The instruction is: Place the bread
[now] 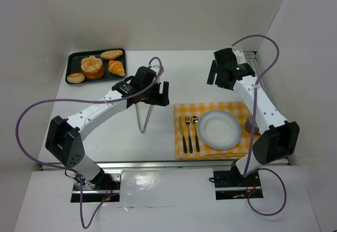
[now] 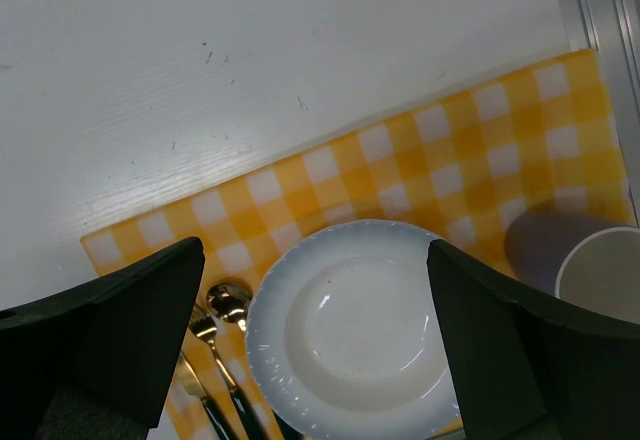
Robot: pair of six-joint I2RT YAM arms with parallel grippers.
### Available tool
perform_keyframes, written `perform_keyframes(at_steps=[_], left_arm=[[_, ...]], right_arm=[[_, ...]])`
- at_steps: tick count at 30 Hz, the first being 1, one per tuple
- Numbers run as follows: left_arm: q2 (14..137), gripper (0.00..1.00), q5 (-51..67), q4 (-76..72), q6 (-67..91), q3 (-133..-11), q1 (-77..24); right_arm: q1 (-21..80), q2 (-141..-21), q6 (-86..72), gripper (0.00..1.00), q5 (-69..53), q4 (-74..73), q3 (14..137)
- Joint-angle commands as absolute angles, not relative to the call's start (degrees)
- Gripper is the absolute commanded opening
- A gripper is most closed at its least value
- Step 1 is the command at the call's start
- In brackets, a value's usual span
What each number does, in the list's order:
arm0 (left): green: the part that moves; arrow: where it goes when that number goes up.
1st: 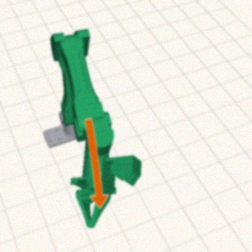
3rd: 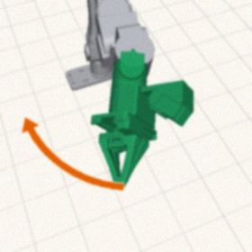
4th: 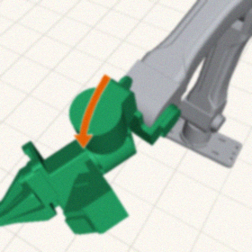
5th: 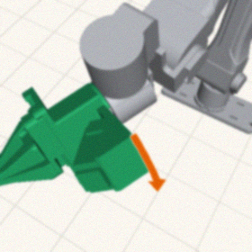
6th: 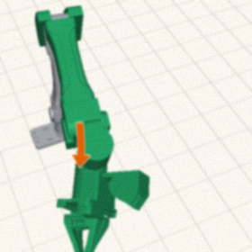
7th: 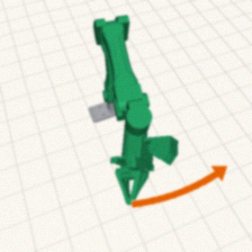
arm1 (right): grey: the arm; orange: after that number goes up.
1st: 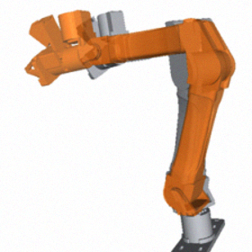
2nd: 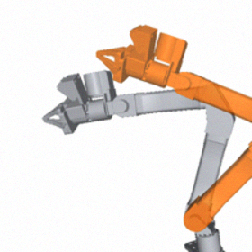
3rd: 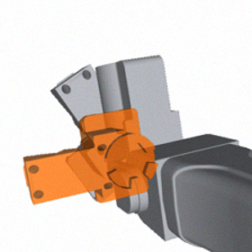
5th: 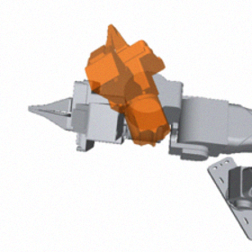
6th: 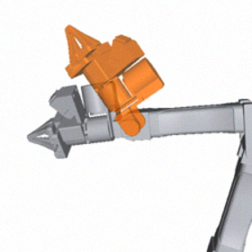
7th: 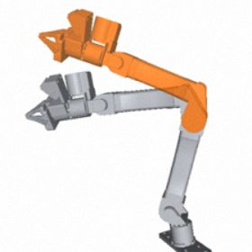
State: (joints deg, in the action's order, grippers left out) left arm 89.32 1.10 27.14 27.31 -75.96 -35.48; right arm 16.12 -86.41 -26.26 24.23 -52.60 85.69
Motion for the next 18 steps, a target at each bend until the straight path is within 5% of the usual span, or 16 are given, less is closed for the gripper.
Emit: perform_keyframes(at_steps=[1, 11, 18], left_arm=[[89.8, 0.90, 0.4, 27.0, 27.9, -78.2, -35.5], [89.3, 0.90, -6.7, 31.0, 27.9, -78.2, -36.0], [82.6, 0.89, -11.9, 34.4, 30.5, -66.8, -36.0]], right_arm=[[15.8, -86.4, -27.4, 1.00, 26.6, -54.8, 85.2], [15.8, -86.4, -27.4, 1.00, 25.6, -53.6, 85.2], [15.8, -85.3, -27.4, 1.00, 25.0, -52.6, 83.3]])
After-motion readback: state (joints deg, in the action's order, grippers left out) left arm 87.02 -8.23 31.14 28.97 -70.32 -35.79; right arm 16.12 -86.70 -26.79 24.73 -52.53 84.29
